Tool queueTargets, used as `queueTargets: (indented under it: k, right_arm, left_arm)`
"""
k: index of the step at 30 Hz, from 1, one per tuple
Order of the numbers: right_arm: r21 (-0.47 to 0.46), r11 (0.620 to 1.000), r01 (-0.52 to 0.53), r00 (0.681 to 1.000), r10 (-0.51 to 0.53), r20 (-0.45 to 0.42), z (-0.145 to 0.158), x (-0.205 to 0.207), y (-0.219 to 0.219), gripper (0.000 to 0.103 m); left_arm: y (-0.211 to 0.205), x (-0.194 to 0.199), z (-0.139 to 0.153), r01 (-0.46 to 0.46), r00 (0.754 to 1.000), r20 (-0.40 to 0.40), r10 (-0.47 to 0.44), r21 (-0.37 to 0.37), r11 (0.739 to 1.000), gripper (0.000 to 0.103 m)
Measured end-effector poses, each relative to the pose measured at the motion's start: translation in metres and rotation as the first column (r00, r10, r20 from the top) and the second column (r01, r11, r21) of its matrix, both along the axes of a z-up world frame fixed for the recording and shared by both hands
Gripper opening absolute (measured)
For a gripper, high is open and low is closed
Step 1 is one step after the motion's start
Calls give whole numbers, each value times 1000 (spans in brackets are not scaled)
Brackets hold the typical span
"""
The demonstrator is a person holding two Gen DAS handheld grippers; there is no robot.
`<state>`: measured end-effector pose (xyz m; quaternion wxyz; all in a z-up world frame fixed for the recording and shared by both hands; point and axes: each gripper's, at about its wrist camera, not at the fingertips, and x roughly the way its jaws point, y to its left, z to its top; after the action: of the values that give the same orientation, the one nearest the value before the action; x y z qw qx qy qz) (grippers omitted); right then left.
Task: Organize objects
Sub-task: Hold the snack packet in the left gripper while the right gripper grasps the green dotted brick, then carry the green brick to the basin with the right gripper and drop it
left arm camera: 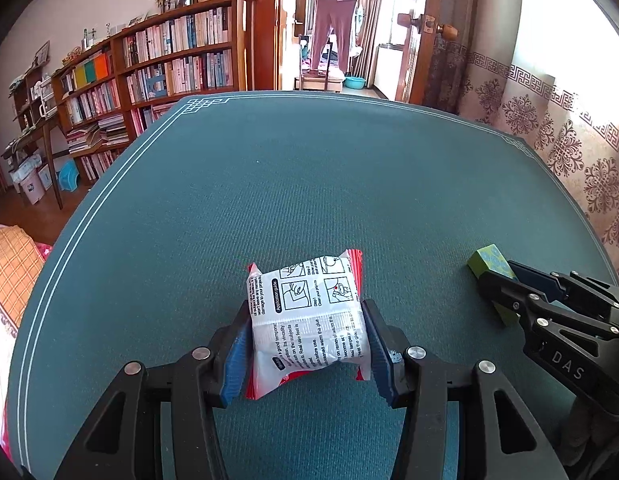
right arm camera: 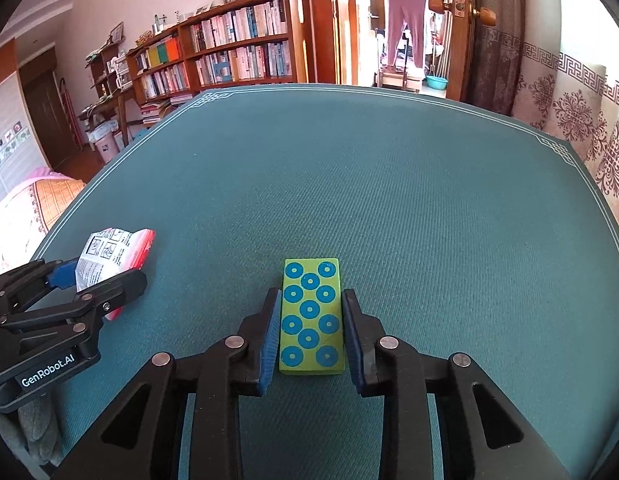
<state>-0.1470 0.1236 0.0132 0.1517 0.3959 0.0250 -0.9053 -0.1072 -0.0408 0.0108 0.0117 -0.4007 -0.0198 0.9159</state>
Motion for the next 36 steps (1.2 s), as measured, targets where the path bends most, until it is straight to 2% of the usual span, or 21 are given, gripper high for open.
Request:
queueTargets:
  k: [22, 36]
  right_arm:
    - [-98, 993, 59, 998, -58, 11, 9, 75, 42, 30]
    - [-106, 989, 102, 995, -103, -8, 24, 107, 81, 30]
  left_arm:
    - [9, 6, 0, 19, 1000, -12, -19, -12, 1000, 54]
    - [44, 24, 1, 105, 994, -6, -105, -34, 994, 54]
